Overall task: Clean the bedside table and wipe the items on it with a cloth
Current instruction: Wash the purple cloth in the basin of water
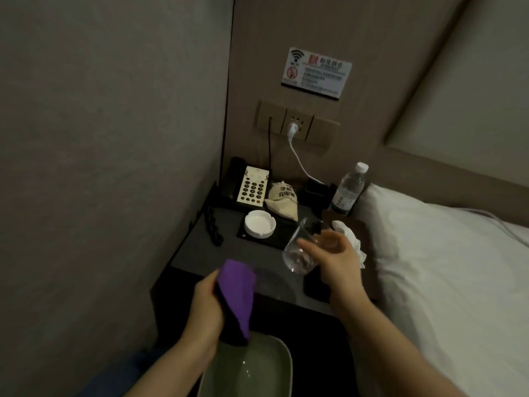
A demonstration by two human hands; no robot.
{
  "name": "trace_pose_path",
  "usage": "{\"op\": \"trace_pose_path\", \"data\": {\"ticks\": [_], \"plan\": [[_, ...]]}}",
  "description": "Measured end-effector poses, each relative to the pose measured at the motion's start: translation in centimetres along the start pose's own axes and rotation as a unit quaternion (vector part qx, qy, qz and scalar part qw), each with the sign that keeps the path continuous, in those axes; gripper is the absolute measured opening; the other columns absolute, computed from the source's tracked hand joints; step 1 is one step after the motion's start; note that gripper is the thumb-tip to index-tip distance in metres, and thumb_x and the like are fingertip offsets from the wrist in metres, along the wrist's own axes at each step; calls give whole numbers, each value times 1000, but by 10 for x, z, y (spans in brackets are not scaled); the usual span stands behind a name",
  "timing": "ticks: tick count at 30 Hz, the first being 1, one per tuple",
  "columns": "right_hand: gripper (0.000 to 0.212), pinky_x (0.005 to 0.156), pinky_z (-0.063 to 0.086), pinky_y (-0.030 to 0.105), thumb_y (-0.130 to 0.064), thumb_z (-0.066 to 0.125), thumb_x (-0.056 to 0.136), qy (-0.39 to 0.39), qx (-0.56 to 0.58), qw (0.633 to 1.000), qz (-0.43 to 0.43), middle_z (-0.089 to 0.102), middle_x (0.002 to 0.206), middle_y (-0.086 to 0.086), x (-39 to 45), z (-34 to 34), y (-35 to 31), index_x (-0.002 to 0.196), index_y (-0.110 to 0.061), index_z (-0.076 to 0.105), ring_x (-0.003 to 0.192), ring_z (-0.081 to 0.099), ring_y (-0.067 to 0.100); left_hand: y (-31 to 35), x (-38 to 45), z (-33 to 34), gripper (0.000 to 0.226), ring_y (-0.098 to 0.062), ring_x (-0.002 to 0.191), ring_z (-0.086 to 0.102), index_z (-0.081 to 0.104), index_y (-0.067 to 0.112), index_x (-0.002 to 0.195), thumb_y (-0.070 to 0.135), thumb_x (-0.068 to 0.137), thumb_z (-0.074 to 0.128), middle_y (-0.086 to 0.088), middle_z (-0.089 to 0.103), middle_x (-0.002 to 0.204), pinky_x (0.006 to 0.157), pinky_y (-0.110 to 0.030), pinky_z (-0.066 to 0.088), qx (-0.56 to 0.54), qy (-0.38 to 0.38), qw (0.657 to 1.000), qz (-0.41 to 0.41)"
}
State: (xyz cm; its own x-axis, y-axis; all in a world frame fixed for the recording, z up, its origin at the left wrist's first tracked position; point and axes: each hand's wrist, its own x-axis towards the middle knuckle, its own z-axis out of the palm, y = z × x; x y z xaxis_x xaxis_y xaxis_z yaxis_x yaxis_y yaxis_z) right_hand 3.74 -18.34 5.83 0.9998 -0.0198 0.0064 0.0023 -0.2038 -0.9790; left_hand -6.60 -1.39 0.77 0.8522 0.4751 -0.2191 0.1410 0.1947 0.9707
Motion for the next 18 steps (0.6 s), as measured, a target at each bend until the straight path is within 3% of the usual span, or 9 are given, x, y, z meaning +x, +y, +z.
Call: {"op": "trace_pose_path", "data": {"ticks": [3, 7, 11, 13, 16, 18], "plan": [[64, 92, 54, 41, -24, 88, 62, 15, 127, 988, 90, 67, 108, 11, 55, 15, 3, 115, -11, 55, 100, 67, 27, 12, 35, 13, 20, -22, 79, 66, 73, 19, 84, 7, 90, 59, -1, 71, 76, 70, -30, 51, 177, -10, 977, 116], [70, 96, 51, 43, -25, 89, 60, 16, 103, 990, 90, 61, 113, 5, 105, 39, 22, 118, -18, 50, 105, 63, 25, 21, 83, 30, 19, -19, 75, 61, 68, 20, 87, 32, 94, 54, 2, 67, 75, 69, -35, 49, 282, 24, 943, 175], [64, 81, 51, 30, -20, 88, 64, 53, 98, 990, 86, 59, 109, 2, 132, 57, 42, 114, -20, 48, 102, 60, 20, 16, 123, 37, 14, -20, 93, 61, 65, 19, 104, 19, 96, 53, -1, 65, 95, 81, -36, 50, 159, -14, 986, 55], [64, 69, 45, 24, -18, 87, 67, 77, 104, 987, 96, 57, 109, 1, 141, 61, 51, 116, -18, 47, 102, 59, 20, 0, 139, 30, 23, -23, 101, 59, 61, 17, 116, 12, 94, 54, -4, 64, 107, 89, -37, 49, 175, -19, 984, 19], [71, 71, 44, 25, -21, 86, 68, 87, 94, 985, 113, 54, 116, 5, 151, 62, 62, 126, -16, 44, 105, 56, 23, -24, 150, 12, 31, -28, 108, 59, 60, 8, 119, -1, 89, 56, -12, 64, 113, 96, -36, 47, 225, -17, 974, 18], [75, 78, 46, 28, -21, 86, 68, 79, 83, 987, 114, 53, 119, 3, 157, 61, 67, 129, -18, 43, 108, 55, 23, -36, 151, 2, 34, -27, 110, 59, 59, 4, 122, -4, 89, 56, -14, 64, 116, 94, -32, 45, 202, -12, 979, 12]]}}
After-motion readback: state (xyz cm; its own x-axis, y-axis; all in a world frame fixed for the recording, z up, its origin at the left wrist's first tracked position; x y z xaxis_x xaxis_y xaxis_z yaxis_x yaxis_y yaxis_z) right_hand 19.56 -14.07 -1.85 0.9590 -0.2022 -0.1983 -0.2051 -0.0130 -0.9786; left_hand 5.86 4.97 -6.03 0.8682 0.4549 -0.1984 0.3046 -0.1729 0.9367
